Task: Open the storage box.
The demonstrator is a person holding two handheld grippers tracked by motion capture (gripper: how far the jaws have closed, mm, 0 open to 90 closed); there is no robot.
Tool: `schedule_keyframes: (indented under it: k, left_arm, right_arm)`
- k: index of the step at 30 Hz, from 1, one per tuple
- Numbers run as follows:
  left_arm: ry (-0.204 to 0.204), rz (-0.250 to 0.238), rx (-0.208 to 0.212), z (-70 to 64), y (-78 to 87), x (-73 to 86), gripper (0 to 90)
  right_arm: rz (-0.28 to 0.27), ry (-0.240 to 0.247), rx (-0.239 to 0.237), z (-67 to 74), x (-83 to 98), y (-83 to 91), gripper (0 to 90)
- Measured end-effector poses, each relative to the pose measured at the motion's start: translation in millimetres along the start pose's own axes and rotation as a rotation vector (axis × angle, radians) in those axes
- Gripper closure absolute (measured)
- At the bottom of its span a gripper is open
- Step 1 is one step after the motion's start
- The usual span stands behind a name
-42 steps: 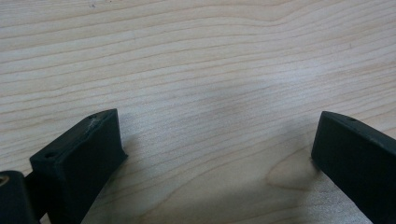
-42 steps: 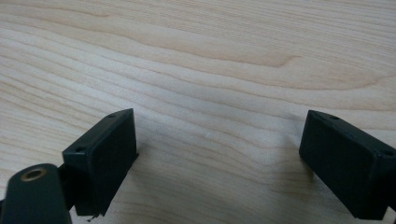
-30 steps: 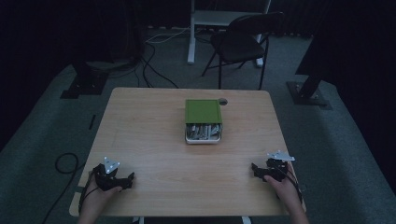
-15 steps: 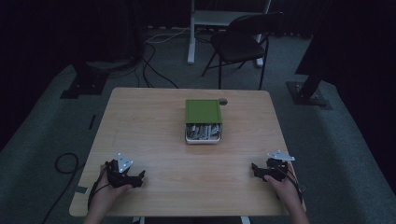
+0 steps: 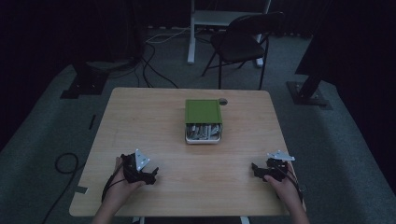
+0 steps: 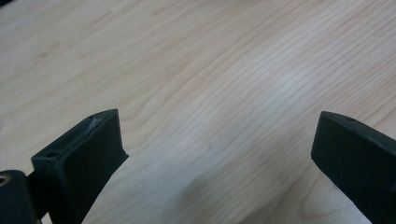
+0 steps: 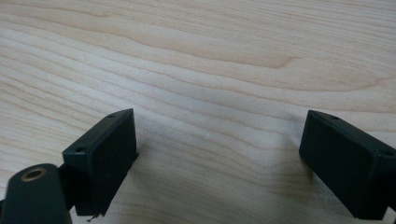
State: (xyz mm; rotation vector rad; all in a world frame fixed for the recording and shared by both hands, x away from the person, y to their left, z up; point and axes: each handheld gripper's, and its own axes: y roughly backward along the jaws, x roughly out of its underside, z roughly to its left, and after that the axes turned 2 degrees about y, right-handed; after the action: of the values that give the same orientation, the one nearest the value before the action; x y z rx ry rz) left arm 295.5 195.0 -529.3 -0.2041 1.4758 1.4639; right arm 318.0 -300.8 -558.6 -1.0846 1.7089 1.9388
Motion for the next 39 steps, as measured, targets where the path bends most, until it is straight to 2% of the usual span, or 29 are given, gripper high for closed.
schedule_keyframes:
  k: [1, 13, 14, 18, 25, 30, 34, 39]
  left_arm:
    - [-0.015, -0.008, -0.001, -1.8, -0.4, -2.2, 2.9]
    - [-0.072, -0.026, 0.024, -18.5, -11.8, -17.2, 3.0]
    - [-0.099, -0.031, 0.025, -22.8, -13.8, -21.2, 3.0]
    - [-0.113, -0.046, 0.067, -30.9, -17.3, -28.9, 2.9]
    - [-0.164, -0.063, 0.063, -41.6, -21.4, -41.3, 3.0]
    - [-0.217, -0.073, 0.056, -49.6, -26.0, -49.7, 3.0]
    - [-0.234, -0.088, 0.061, -55.9, -29.1, -57.5, 3.0]
    - [-0.307, -0.083, 0.043, -64.0, -34.8, -61.8, 3.0]
  right_arm:
    - [0.000, 0.000, 0.000, 0.0, 0.0, 0.0, 10.7]
    - [0.001, 0.000, 0.000, 0.0, 0.0, 0.0, 10.7]
    - [0.001, 0.000, 0.000, 0.0, 0.0, 0.0, 10.7]
    - [0.001, -0.001, 0.000, 0.0, 0.0, 0.1, 10.7]
    - [0.001, 0.000, 0.000, 0.0, 0.0, 0.1, 10.7]
    - [0.002, 0.000, 0.000, 0.0, 0.0, 0.1, 10.7]
    - [0.002, -0.001, -0.001, 0.0, 0.0, 0.1, 10.7]
    - [0.002, -0.001, 0.000, 0.0, -0.1, 0.1, 10.7]
